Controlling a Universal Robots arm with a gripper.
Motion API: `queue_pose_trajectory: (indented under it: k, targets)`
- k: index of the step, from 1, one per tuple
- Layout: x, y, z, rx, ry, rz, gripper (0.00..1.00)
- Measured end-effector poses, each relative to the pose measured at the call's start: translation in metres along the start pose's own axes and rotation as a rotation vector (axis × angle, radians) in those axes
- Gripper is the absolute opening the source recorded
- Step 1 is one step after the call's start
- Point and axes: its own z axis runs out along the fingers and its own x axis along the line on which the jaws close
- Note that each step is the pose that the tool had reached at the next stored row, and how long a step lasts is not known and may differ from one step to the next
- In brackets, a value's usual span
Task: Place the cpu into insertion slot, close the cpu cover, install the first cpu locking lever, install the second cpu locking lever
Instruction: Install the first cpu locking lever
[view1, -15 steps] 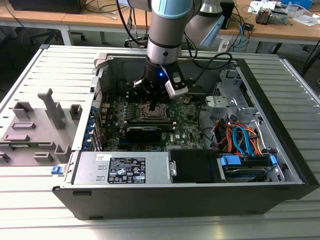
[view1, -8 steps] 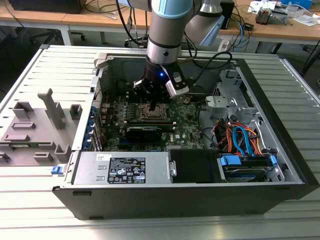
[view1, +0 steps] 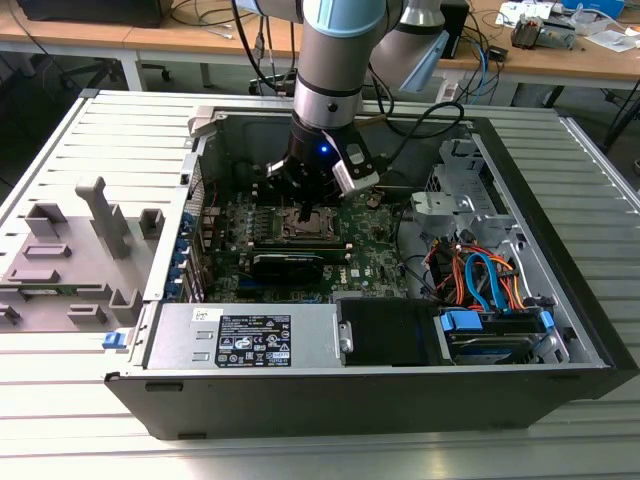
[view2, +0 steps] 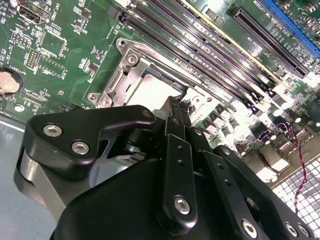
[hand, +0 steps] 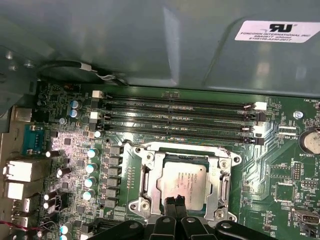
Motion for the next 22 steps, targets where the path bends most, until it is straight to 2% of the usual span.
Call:
queue_pose_trajectory:
  k: [5, 7, 8, 10, 15, 16, 17, 22]
  targets:
    - [0.0000, 0.0000, 0.0000, 0.0000, 0.0000, 0.000, 0.11]
    - [0.0000, 0.0001, 0.0003, 0.0002, -0.0049, 0.000, 0.11]
    - [0.0000, 0.0001, 0.0003, 0.0010, -0.0129, 0.000, 0.11]
    - [0.0000, 0.0000, 0.0007, 0.0030, -0.0345, 0.000, 0.11]
    - [-0.0001, 0.0000, 0.0015, 0.0069, -0.0797, -0.001, 0.11]
    - [-0.0001, 0.0000, 0.0016, 0.0084, -0.0942, -0.001, 0.11]
    - [-0.0002, 0.0000, 0.0018, 0.0089, -0.1023, -0.001, 0.11]
    - [-0.0002, 0.0000, 0.0017, 0.0094, -0.1055, -0.001, 0.11]
